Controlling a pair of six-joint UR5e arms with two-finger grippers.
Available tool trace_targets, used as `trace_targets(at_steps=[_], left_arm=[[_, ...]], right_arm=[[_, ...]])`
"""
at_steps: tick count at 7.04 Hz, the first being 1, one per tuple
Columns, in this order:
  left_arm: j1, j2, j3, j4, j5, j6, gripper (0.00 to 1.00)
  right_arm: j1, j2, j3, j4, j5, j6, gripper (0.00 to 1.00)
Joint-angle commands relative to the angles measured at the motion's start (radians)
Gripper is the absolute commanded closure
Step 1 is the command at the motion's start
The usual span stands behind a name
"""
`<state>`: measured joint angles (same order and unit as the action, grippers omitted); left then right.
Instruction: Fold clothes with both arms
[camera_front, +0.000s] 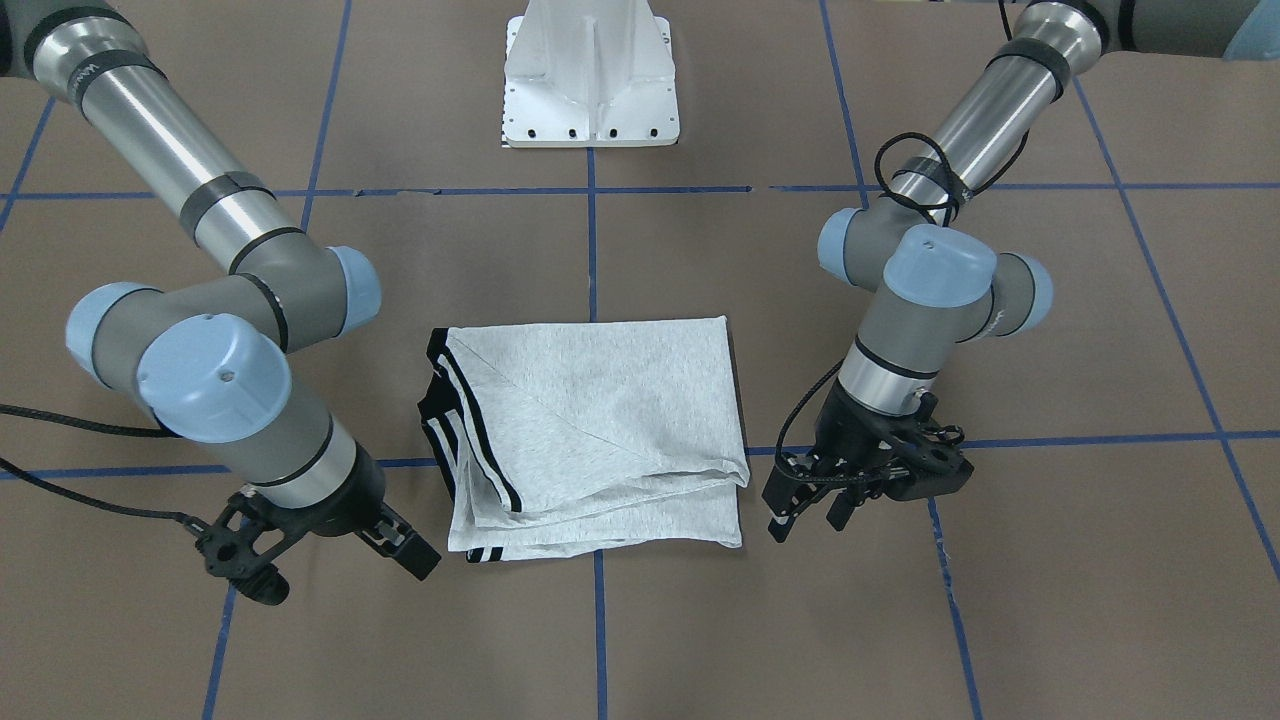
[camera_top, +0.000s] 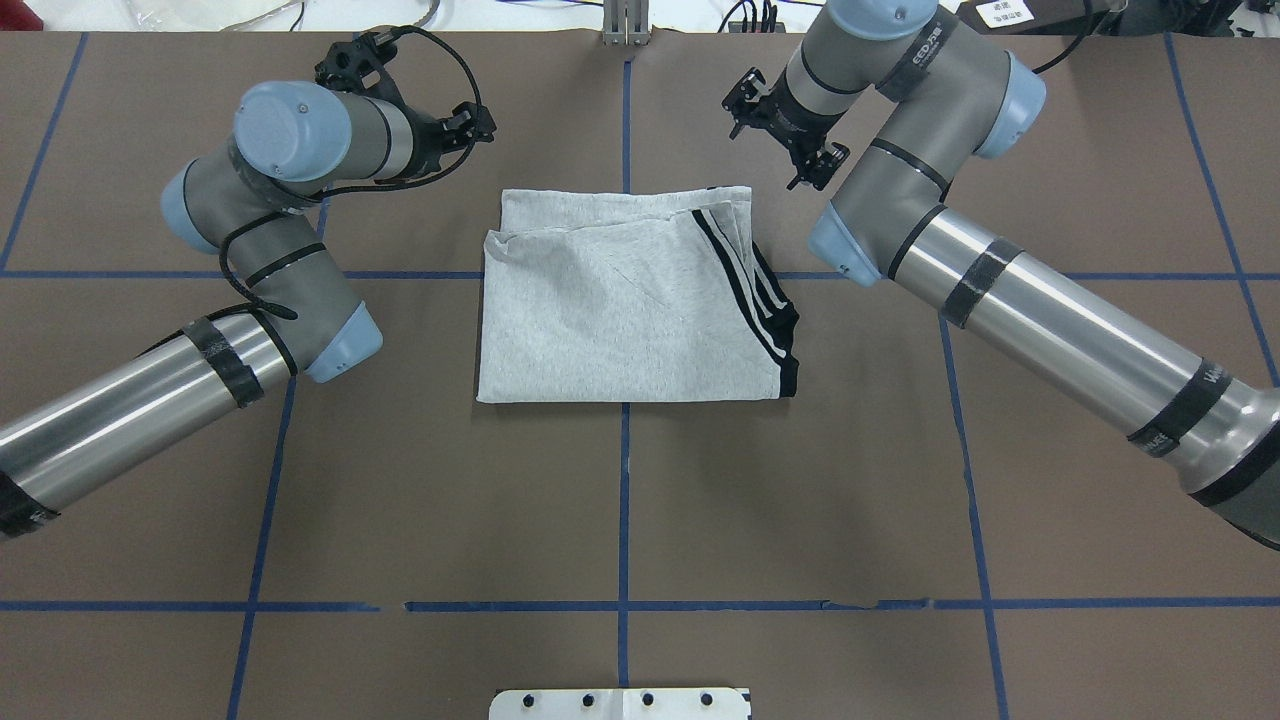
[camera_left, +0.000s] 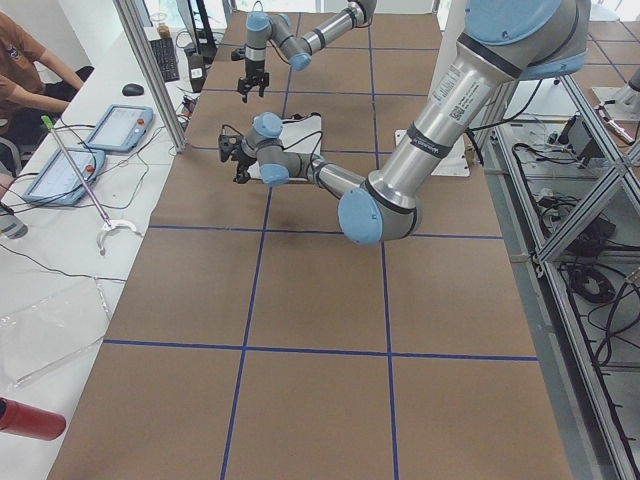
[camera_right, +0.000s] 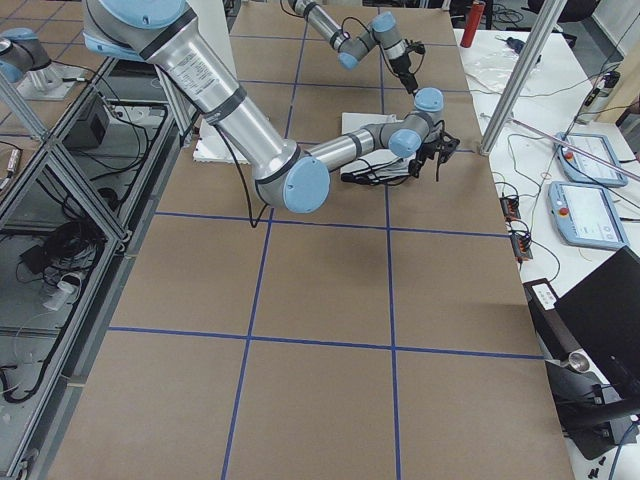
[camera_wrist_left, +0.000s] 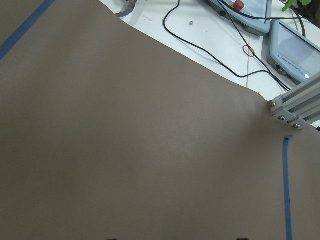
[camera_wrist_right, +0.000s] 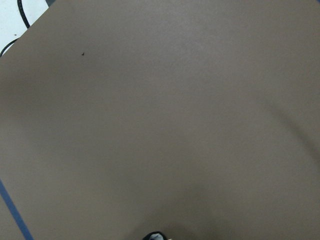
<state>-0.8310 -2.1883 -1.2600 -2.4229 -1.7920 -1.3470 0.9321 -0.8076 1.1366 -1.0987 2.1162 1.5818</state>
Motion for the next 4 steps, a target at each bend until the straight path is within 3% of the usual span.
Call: trace_targets(at_steps=[1, 2, 4], left_arm=[[-0.063, 0.198, -0.198, 0.028, -0.136, 0.285, 0.16], [-0.1, 0.313, -0.26, 0.042, -0.203, 0.463, 0.16], [-0.24, 0.459, -0.289, 0.06, -0.359, 0.833, 0.16]], right_arm=[[0.121, -0.207, 0.13, -0.007, 0.123, -0.266, 0.0], [0.207, -0.269, 0.141, -0.033, 0.187, -0.434, 0.0], [0.328, -0.41, 0.21, -0.117, 0.209, -0.843, 0.0]])
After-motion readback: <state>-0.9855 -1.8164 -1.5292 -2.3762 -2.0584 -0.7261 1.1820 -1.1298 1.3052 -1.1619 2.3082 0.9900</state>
